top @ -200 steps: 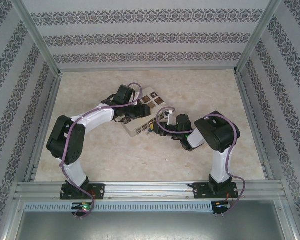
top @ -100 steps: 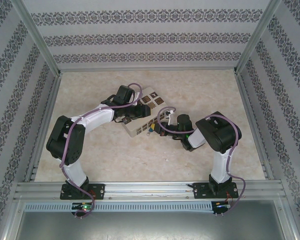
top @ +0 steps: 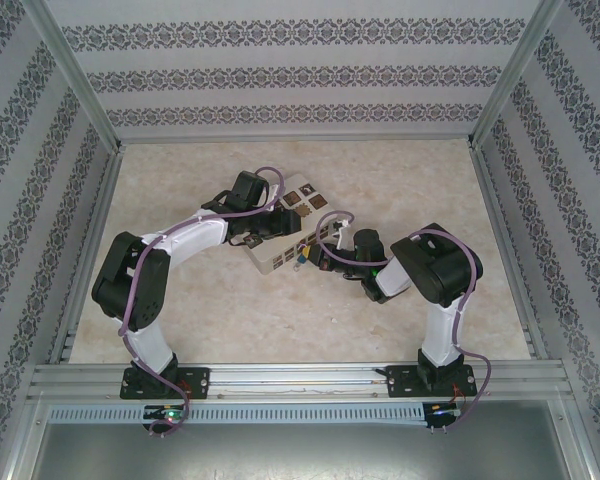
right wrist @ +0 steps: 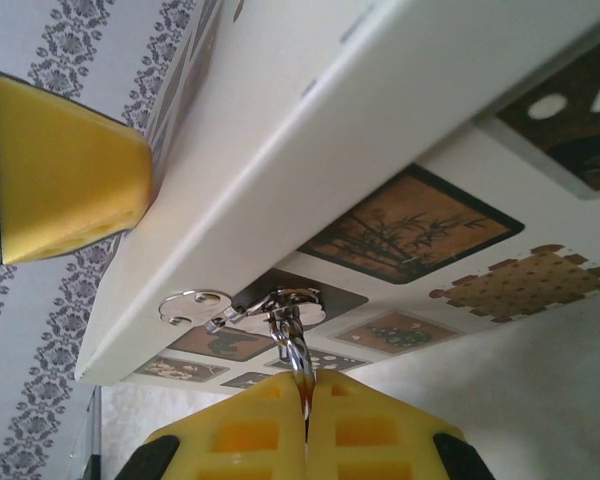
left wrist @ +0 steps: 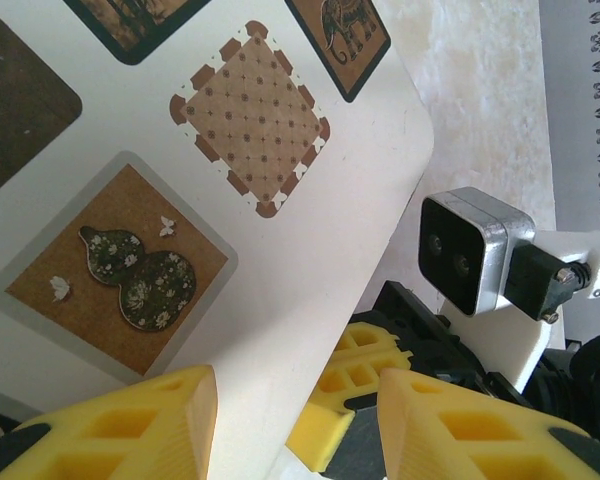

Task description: Unlock the padlock with the key

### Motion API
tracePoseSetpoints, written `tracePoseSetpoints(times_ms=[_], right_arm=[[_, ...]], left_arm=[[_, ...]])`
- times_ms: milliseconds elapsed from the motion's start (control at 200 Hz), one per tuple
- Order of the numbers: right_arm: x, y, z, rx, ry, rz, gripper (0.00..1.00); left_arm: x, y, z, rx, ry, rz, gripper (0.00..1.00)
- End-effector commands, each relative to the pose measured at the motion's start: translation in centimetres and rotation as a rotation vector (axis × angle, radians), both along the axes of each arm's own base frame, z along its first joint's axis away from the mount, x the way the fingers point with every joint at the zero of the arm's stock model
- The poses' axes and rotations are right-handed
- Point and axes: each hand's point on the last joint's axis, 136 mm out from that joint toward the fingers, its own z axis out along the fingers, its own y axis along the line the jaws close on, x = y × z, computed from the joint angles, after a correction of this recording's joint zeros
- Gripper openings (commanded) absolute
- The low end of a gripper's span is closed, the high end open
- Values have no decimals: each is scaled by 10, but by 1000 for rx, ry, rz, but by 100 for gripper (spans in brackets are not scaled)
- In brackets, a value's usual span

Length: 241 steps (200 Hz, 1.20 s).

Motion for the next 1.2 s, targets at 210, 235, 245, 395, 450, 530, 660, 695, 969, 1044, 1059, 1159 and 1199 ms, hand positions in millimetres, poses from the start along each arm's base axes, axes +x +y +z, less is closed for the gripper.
tracePoseSetpoints(times_ms=[210,235,245,395,450,530,660,695,969,1044,1059,1159,1199], right_arm=[[24,2,37,131,-70,-113,0],[24,3,38,133,-70,-116,0],[24,3,37,133,-68,-117,0],[28,0,36,134,-62,-142,0],[29,-1,36,134,-59,-148,0],[31,-2,36,135,-58,-156,0],[34,-5,34,132,-55,-173,0],[35,-7,33,131,-53,-179,0],[39,-20,36,116,-63,-210,0],[38,-23,35,105,-63,-212,0],[38,-23,34,102,-64,-211,0],[37,-25,34,97,-65,-212,0],[37,-26,34,96,-64,-213,0]], left_arm=[[-29,3,-40,65,136,-18,46],[-29,3,-40,65,135,-17,46],[-29,3,-40,65,135,-18,46],[-29,3,-40,64,137,-19,46],[-30,3,-41,66,139,-18,46],[-30,3,-41,65,138,-19,46],[-29,3,-41,64,137,-21,46],[-29,3,-40,64,136,-20,46],[-30,3,-42,66,139,-24,46],[-29,3,-41,66,136,-25,46],[-29,3,-41,65,136,-26,46],[-29,3,-41,65,137,-25,46],[-29,3,-41,64,137,-26,46]])
